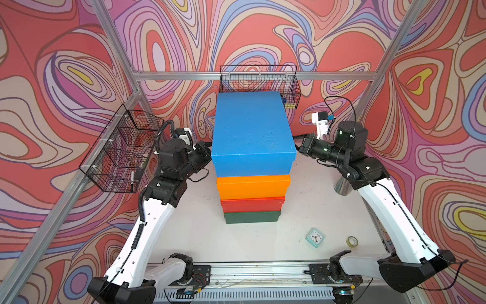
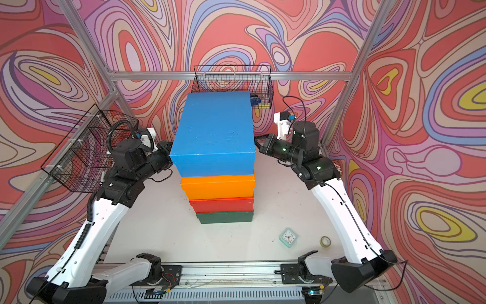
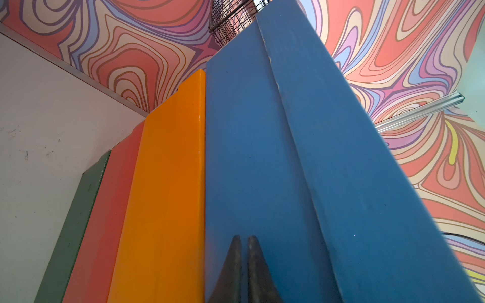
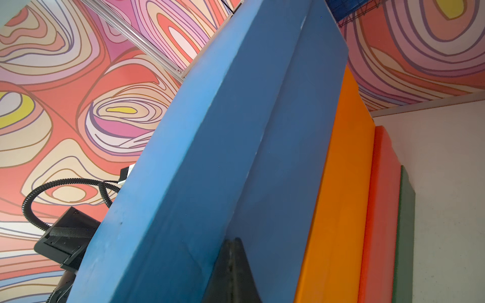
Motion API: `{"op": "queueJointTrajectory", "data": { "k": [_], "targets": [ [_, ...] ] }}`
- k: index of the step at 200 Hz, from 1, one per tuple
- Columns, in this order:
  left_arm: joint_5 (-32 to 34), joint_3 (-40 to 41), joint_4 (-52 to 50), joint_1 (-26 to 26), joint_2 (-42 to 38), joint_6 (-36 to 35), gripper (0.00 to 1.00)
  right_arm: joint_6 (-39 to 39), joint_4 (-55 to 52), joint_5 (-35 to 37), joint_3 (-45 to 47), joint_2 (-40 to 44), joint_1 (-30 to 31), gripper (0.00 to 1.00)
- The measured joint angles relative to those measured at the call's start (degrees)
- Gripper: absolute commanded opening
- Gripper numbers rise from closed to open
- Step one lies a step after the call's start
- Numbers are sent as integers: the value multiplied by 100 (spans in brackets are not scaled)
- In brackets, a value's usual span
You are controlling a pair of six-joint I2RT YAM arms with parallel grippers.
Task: Stack the shoeboxes
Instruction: Adjust the shoebox.
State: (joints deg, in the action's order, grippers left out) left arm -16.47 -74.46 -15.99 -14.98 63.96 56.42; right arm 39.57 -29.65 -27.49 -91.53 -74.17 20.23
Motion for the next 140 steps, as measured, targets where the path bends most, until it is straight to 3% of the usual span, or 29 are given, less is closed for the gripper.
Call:
{"op": "queueJointTrajectory", "data": {
  "k": [140],
  "targets": [
    [103,74,-17,-79,-127,-9,10,61,-61,-4,190,199,0,2]
  ]
}}
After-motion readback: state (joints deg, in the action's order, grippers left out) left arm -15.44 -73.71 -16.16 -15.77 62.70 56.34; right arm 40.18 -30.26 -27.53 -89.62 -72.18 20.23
